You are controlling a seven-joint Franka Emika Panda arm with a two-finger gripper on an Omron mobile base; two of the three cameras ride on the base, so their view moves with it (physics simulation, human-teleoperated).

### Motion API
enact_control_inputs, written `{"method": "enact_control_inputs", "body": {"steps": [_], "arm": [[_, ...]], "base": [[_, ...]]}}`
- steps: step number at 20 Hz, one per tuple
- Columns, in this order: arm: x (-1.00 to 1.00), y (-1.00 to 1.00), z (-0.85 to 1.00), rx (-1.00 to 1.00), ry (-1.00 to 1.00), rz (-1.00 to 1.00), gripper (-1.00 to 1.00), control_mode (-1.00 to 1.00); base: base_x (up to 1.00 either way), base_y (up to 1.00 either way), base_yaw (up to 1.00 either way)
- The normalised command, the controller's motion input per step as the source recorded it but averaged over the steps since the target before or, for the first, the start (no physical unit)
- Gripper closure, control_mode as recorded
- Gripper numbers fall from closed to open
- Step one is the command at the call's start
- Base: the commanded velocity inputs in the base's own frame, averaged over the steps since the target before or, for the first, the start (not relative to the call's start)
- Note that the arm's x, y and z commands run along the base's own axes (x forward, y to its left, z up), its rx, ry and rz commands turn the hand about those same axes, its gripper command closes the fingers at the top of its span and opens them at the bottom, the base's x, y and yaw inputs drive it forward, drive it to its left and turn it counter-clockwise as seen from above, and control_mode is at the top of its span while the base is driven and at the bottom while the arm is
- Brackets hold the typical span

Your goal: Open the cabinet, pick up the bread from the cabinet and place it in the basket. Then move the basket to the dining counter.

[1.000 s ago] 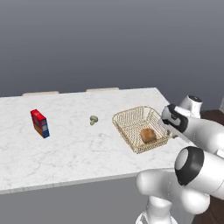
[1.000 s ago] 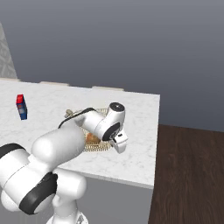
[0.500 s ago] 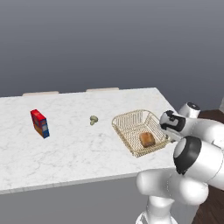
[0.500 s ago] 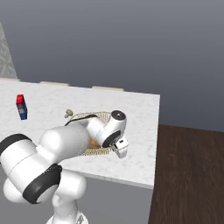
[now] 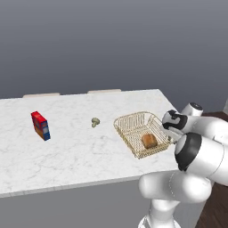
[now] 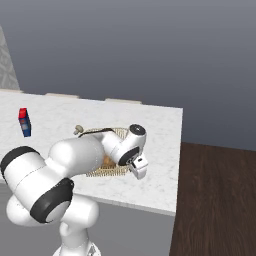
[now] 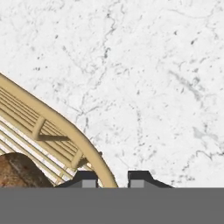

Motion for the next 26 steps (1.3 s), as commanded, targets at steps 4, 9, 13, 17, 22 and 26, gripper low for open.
{"method": "enact_control_inputs", "body": {"steps": [4,9,13,17,22,26], "arm": [[0.0,0.0,0.0,0.0,0.0,0.0,-1.0,-1.0],[0.0,0.0,0.06,0.0,0.0,0.0,-1.0,-1.0],[0.0,0.01,0.46,-0.11,0.0,0.0,-1.0,-1.0],[-0.23,0.31,0.95,-0.17,-0.08,0.0,-1.0,-1.0],[-0.43,0.65,1.0,-0.22,-0.15,0.04,-1.0,-1.0],[-0.66,0.98,1.0,-0.31,-0.17,0.09,-1.0,-1.0]], "base": [[0.0,0.0,0.0],[0.0,0.0,0.0],[0.0,0.0,0.0],[0.0,0.0,0.0],[0.0,0.0,0.0],[0.0,0.0,0.0]]}}
